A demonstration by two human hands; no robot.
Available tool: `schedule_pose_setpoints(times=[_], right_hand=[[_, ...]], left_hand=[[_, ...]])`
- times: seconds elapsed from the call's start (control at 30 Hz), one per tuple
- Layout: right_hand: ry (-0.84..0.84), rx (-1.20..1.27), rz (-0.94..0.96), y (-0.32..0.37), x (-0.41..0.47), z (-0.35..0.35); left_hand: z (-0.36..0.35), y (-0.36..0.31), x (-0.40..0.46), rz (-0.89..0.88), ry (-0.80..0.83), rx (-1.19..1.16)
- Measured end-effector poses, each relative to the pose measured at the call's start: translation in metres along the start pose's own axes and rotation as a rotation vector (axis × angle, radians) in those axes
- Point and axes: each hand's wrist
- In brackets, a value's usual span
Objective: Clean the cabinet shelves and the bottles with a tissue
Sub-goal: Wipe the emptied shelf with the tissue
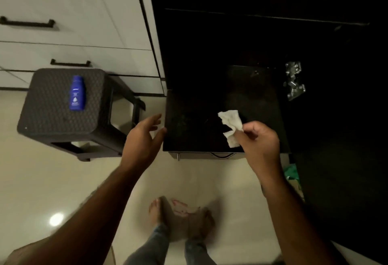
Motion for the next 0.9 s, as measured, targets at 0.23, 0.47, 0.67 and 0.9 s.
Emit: schedule_pose_setpoints(times=[0.23, 0.47, 0.67, 0.9], right_hand=[[-0.179, -0.335, 0.144, -0.025, 0.014, 0.005], [-0.246, -0.517, 0.314, -0.036, 0.016, -0.01], [-0.275, -0.523, 0.25, -0.043, 0.046, -0.012], [0.002, -0.549, 0.277, -0.045, 0.076, -0.033]], left_hand=[[0.003, -0.004, 0.026, -0.066, -0.03, 0.022], [0.001, 0.008, 0.057, -0.107, 0.002, -0.055], [0.002, 0.014, 0.096, -0.245, -0.026, 0.061], [-0.025, 0.026, 0.11, -0.423, -0.066, 0.21]])
Point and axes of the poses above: each hand's wrist, its own x-axis towards the middle knuckle, its own z-axis out of the back of the hand, y = z × x, and after that the axes turned 5 degrees about z, right-handed
